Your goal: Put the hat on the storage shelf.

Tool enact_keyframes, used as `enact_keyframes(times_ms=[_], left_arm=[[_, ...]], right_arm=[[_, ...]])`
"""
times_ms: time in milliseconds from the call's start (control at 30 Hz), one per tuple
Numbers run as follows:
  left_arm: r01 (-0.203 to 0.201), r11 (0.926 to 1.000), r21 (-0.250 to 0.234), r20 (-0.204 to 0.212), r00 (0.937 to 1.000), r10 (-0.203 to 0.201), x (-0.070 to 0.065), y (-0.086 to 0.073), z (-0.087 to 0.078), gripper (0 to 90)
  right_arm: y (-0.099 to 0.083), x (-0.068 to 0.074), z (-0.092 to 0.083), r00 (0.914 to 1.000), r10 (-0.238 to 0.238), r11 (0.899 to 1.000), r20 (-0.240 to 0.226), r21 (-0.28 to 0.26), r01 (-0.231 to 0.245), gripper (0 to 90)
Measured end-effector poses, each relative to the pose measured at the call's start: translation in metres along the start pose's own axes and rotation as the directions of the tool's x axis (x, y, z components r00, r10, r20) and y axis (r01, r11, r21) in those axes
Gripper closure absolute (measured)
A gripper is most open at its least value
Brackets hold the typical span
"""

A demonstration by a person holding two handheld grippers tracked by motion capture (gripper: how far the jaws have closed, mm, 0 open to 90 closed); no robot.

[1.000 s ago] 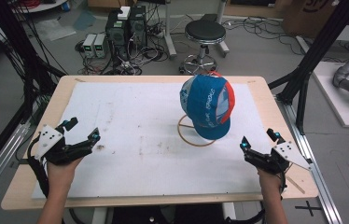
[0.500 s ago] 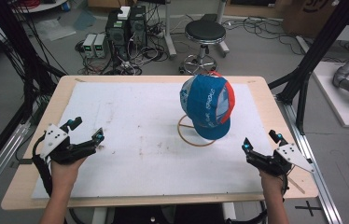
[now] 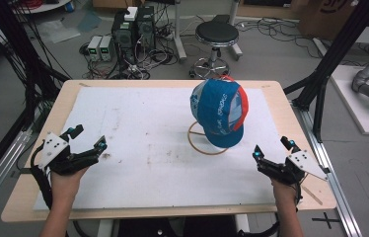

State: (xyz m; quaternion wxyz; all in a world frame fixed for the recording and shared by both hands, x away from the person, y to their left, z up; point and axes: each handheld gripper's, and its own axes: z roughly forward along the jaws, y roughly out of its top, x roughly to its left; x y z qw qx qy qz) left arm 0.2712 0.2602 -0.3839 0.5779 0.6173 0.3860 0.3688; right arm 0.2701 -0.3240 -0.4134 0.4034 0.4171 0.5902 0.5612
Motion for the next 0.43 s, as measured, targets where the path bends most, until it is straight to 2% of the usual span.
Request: enact_keyframes(times_ms=[433], left_arm=[[0.004,1.0,0.006,-0.004,1.0,-0.004,0.0028,-0.0008,-0.0006,16.0]], right_arm=[[-0.0003,-0.0006,-0.0001,1.0,0.001,1.0,0.001,-0.002,-0.001,4.4]])
